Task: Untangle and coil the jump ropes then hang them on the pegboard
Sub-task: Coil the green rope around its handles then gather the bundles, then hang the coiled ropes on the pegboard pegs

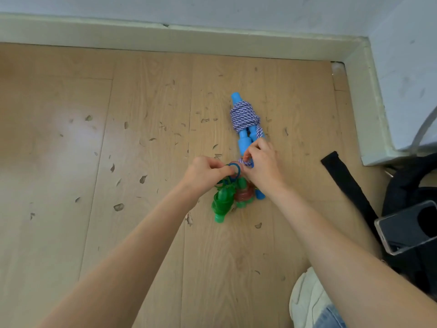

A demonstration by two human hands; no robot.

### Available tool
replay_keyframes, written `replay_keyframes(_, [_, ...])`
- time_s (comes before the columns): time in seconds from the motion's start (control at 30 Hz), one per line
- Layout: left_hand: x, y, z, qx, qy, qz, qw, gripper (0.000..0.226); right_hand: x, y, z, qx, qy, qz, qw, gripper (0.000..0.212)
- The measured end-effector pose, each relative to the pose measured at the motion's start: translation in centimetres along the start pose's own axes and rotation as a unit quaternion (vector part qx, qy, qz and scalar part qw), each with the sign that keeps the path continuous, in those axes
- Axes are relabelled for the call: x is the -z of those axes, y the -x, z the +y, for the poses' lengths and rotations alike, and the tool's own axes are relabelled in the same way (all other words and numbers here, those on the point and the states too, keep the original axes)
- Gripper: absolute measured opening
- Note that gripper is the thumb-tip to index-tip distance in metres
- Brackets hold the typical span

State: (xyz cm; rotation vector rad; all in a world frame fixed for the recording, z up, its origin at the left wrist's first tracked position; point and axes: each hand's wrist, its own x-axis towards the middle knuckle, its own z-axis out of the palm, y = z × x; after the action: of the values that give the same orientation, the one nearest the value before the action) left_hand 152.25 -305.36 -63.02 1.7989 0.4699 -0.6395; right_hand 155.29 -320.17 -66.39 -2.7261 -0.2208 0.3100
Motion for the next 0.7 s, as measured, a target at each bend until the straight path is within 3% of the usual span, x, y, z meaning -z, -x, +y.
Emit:
replay_keyframes(0.07, [0.7,-0.2,0.3,0.002,-0.003,-0.021,1.000,0.018,-0.4,-0.5,-0.1,-0.016,-0.006,0.011,1.000,0.018])
replay_keyframes(0.13, [1.7,0.2,1.2,0.020,0.009,-0.030,0.999,0.020,0.7,-0.9,-0.8,-0.090,-0.103,0.031,0.990,0.016])
replay_keyframes(0.2, [3.1,1.8,2.8,0.058,0.047,-0.014,0.997,0.017,3.4,-0.8,-2.2,-0.157,-0.212,0.003,0.965,0.013])
replay_keyframes(0.3, [6.6,6.7,7.6,0.095,0.105,0.043,0.989,0.012,10.4,0.3,-6.3,-0.167,-0.332,-0.054,0.927,0.009])
replay_keyframes(0.4, [12.3,12.9,14.5,0.073,0.136,0.115,0.981,0.013,20.1,1.8,-12.4,-0.116,-0.354,-0.076,0.925,0.026])
replay_keyframes(0.57, [22.3,25.3,28.9,-0.012,0.106,0.133,0.985,0.012,38.3,4.9,-25.6,-0.003,-0.342,-0.073,0.937,0.006])
replay_keyframes(0.7, [28.9,36.0,40.1,-0.082,0.092,0.177,0.977,0.005,51.7,7.5,-36.7,0.137,-0.202,-0.061,0.968,0.011])
